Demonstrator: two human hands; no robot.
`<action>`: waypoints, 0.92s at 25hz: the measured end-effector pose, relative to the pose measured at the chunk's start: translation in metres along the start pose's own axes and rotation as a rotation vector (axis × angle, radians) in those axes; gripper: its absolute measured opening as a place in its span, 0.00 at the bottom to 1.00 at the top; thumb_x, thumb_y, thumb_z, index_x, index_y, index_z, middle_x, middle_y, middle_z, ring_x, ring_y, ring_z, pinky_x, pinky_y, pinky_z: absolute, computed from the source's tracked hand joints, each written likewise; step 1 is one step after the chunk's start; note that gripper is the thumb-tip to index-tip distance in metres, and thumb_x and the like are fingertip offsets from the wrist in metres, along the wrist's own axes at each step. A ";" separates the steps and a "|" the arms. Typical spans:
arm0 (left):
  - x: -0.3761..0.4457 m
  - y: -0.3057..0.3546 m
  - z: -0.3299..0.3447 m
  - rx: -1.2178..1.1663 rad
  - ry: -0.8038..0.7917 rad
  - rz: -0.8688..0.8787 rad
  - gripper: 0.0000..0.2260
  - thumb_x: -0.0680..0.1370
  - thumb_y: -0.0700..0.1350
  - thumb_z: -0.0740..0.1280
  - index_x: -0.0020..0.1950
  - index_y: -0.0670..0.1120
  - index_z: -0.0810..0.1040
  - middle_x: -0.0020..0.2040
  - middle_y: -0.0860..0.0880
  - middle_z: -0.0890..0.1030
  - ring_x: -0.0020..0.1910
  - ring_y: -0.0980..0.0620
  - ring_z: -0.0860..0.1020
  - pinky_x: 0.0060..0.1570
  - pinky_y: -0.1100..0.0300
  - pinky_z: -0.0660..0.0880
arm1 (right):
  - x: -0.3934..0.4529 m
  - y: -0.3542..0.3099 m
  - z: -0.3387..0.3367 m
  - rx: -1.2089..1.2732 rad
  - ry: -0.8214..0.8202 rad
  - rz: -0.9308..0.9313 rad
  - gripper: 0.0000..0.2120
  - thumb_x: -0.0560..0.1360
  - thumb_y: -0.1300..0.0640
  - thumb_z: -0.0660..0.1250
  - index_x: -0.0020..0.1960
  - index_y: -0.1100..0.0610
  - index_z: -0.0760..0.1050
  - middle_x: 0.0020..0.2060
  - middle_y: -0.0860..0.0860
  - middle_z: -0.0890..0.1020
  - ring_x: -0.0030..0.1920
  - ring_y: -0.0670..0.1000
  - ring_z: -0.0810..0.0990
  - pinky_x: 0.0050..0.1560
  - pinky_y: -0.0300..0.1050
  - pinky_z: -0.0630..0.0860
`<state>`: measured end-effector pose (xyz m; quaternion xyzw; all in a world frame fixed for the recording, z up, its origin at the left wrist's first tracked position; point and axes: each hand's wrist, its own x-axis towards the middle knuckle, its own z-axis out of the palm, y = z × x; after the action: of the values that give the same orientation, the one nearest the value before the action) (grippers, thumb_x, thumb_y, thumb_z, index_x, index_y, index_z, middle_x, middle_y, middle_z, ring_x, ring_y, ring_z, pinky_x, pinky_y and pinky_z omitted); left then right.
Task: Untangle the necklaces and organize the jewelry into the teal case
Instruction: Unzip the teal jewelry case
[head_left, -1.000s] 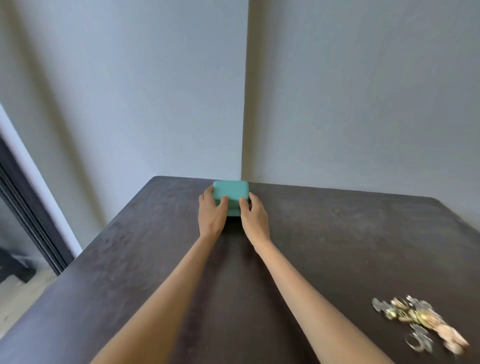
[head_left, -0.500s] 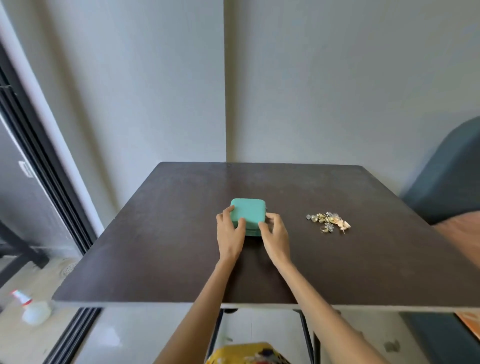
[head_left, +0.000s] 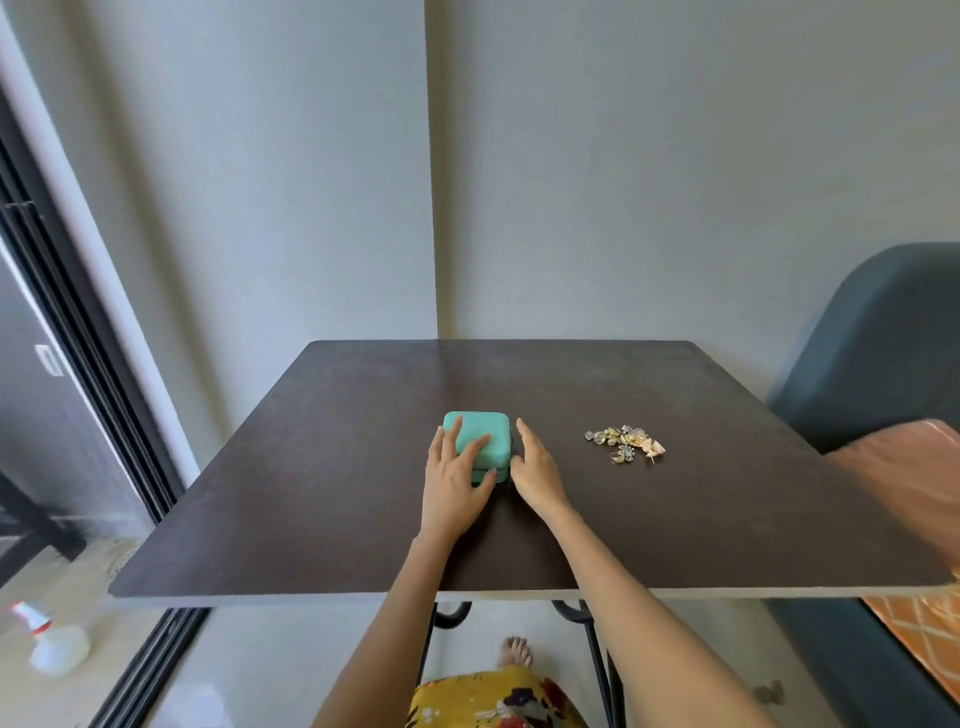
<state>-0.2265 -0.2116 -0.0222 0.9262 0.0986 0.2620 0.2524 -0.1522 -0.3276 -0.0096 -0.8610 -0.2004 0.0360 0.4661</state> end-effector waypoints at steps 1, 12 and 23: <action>0.001 -0.001 0.001 0.025 0.010 0.019 0.21 0.76 0.51 0.66 0.68 0.52 0.71 0.76 0.46 0.58 0.75 0.42 0.52 0.71 0.50 0.58 | 0.005 0.002 -0.001 -0.060 -0.018 -0.019 0.29 0.76 0.66 0.54 0.76 0.53 0.56 0.74 0.50 0.62 0.73 0.51 0.62 0.69 0.45 0.61; 0.000 -0.001 -0.003 -0.129 0.069 -0.042 0.13 0.77 0.48 0.66 0.62 0.53 0.77 0.68 0.51 0.70 0.70 0.48 0.60 0.62 0.54 0.69 | 0.022 0.016 -0.011 0.092 0.155 0.021 0.09 0.75 0.60 0.65 0.52 0.58 0.82 0.45 0.54 0.84 0.41 0.47 0.79 0.42 0.39 0.76; -0.023 0.031 -0.007 -0.193 0.185 -0.232 0.15 0.74 0.48 0.70 0.58 0.46 0.74 0.57 0.47 0.73 0.55 0.49 0.71 0.45 0.55 0.74 | -0.056 0.007 -0.005 -0.021 0.091 -0.098 0.04 0.71 0.54 0.70 0.39 0.53 0.81 0.36 0.47 0.84 0.38 0.47 0.80 0.39 0.42 0.74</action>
<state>-0.2485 -0.2425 -0.0109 0.8522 0.2018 0.3235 0.3583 -0.2005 -0.3565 -0.0190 -0.8557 -0.2212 -0.0284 0.4670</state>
